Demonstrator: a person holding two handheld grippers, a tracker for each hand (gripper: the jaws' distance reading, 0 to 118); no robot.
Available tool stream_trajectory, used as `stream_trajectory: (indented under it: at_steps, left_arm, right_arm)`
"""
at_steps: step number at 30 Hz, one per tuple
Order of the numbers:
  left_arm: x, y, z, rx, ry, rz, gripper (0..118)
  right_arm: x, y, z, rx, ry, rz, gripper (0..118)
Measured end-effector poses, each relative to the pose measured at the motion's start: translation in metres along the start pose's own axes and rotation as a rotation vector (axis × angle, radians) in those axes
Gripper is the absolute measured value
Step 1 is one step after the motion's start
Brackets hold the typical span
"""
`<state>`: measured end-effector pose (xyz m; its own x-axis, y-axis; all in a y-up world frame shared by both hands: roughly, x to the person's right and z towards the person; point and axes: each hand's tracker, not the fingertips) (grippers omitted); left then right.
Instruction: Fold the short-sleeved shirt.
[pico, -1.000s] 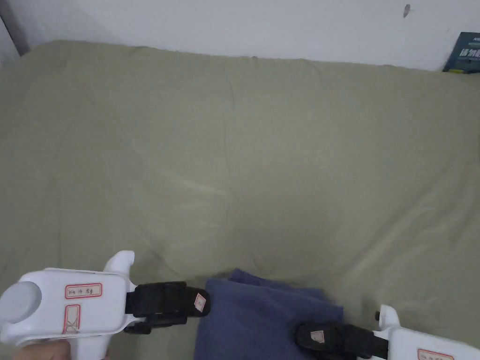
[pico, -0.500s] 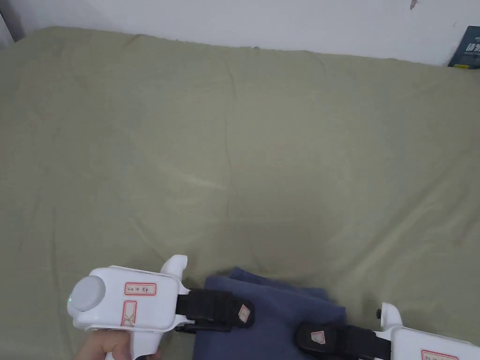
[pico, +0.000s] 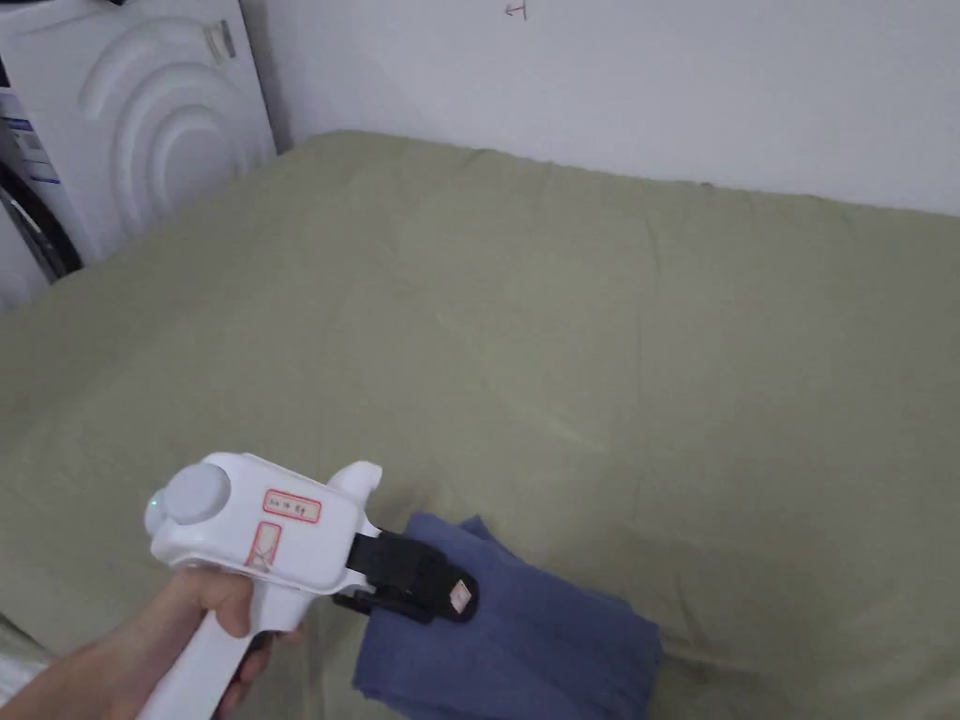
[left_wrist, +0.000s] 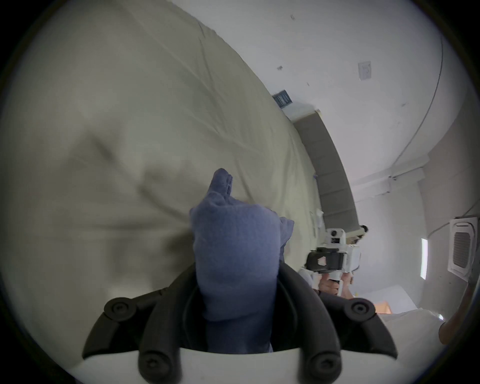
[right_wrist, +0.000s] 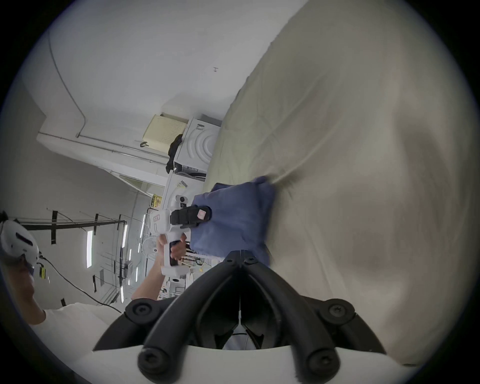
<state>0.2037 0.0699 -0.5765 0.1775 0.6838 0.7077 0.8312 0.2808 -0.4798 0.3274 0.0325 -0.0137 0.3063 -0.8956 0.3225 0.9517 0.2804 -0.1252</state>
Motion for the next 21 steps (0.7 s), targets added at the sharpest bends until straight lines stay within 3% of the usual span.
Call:
stream_trajectory:
  at_steps: [4,9,17,18,19,20,21]
  left_arm:
    - [-0.05,0.04,0.084,0.028,0.161,0.05,27]
    - [-0.096,0.088,0.137,0.058,0.357,0.077,27]
    - [-0.113,0.107,0.124,-0.01,0.313,0.042,28]
    - [-0.113,0.109,0.125,-0.017,0.313,0.045,39]
    - [-0.116,0.115,0.132,0.062,0.463,-0.046,69]
    - [-0.113,0.115,0.134,0.1,0.499,-0.072,116]
    - [-0.11,0.115,0.135,0.127,0.521,-0.079,116]
  right_arm:
    - [-0.015,-0.002,-0.003,0.022,-0.01,0.007,0]
    - [-0.012,-0.001,0.001,0.056,-0.059,-0.005,0]
    - [-0.006,0.006,-0.002,0.083,-0.081,-0.047,0]
    - [-0.007,0.007,-0.003,0.085,-0.083,-0.049,0]
    - [-0.008,0.008,-0.003,0.087,-0.085,-0.047,0]
    - [-0.01,0.008,-0.003,0.089,-0.084,-0.042,0]
    - [-0.01,0.01,-0.001,0.091,-0.081,-0.039,0]
